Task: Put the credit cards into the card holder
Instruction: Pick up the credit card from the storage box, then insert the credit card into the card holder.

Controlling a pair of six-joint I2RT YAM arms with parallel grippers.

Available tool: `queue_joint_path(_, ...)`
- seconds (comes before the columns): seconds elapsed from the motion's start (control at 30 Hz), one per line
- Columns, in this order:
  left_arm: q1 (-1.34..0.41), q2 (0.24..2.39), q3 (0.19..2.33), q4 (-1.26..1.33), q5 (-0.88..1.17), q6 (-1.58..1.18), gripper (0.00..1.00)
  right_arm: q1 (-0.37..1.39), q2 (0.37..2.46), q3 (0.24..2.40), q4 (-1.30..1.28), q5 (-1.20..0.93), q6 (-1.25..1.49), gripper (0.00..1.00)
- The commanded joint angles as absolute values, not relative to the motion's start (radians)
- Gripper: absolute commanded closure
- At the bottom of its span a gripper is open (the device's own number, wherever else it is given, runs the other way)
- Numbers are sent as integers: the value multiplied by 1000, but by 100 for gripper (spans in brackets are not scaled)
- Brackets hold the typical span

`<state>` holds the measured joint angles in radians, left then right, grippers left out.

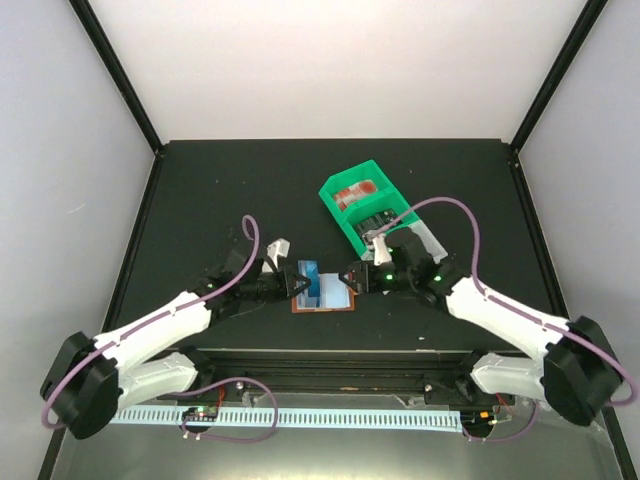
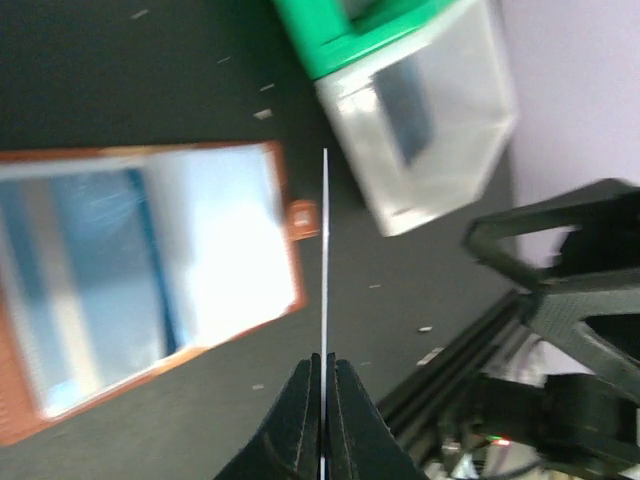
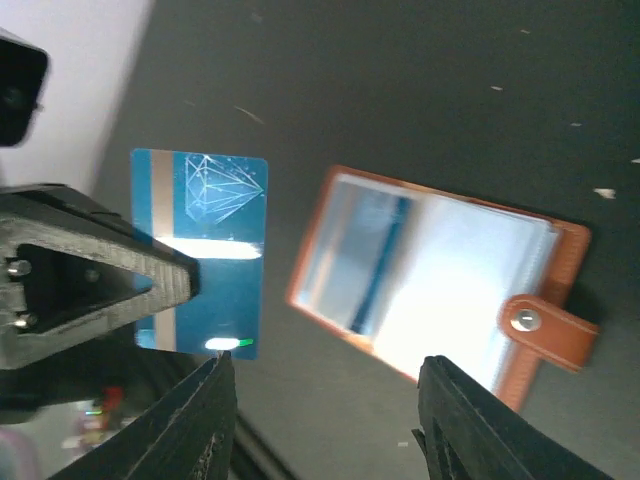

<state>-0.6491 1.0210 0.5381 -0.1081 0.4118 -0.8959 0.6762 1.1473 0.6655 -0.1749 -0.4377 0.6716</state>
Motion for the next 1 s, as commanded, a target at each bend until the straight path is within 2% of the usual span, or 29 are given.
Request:
queue_joint_path(0.0,-640,1109,516,-145,348,-834,99,796,1270,732,-333,-60,555,50)
queue_joint_path(0.23,-638,1302,508,11,416,-819,98,973,1556,902,-405,150,550,52)
queue_joint_path(0.47,-637,1371,517,57,415,-807,98,1023,1669,970,-512,344,579,50)
queue_joint_path(0.7,-637,1449,497,167,466,-826,98,1025,1704,943,-503,330,599,47)
queue_joint_path(0.97,-636,1459,494,173,432,-829,98,1026,1736,911,-480,294,636,51)
